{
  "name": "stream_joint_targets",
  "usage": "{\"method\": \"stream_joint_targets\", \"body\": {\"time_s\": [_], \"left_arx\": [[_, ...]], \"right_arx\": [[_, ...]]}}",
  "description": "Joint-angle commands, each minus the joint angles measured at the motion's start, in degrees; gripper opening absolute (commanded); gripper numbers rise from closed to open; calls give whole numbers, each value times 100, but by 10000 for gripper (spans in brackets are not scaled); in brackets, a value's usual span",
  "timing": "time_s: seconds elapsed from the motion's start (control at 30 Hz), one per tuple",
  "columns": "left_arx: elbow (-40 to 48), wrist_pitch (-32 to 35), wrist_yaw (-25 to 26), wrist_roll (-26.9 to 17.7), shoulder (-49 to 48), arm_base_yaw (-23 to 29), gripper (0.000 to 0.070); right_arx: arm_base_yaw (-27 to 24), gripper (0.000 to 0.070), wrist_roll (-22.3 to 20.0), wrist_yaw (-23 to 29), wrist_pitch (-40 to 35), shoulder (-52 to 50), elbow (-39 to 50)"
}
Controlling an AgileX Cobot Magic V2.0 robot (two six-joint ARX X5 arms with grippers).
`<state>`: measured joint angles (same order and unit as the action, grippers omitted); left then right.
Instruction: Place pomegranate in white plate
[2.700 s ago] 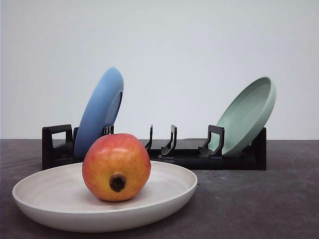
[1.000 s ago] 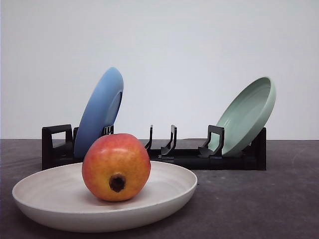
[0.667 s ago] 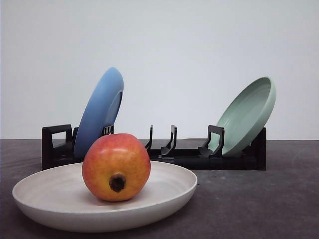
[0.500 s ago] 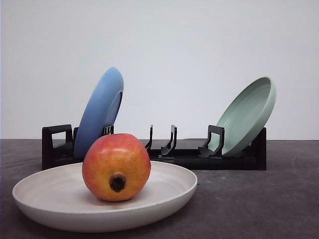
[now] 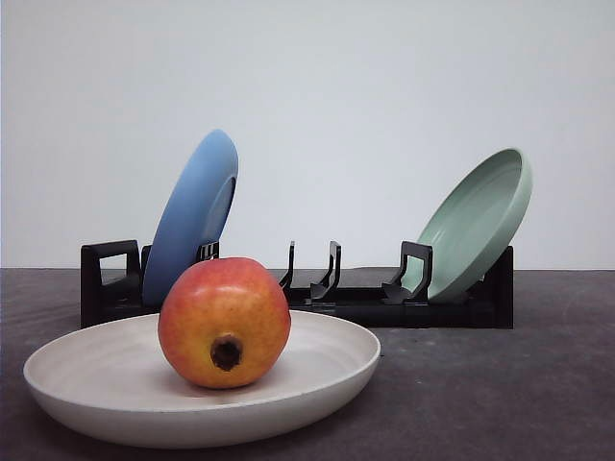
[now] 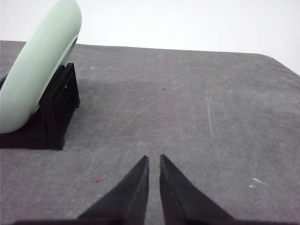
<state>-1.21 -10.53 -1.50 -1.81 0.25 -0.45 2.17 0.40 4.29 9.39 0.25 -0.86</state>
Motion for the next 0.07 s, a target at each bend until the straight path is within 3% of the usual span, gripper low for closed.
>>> {"method": "stream_joint_targets", "body": {"time_s": [0.0,0.03], "left_arx": [[55,-19,-17,119,-11,0,0],[55,-19,-17,117,-11,0,0]], "right_arx": [[-7,39,66,22,-35,-4,22],[-7,39,66,20,-35,-4,22]]}}
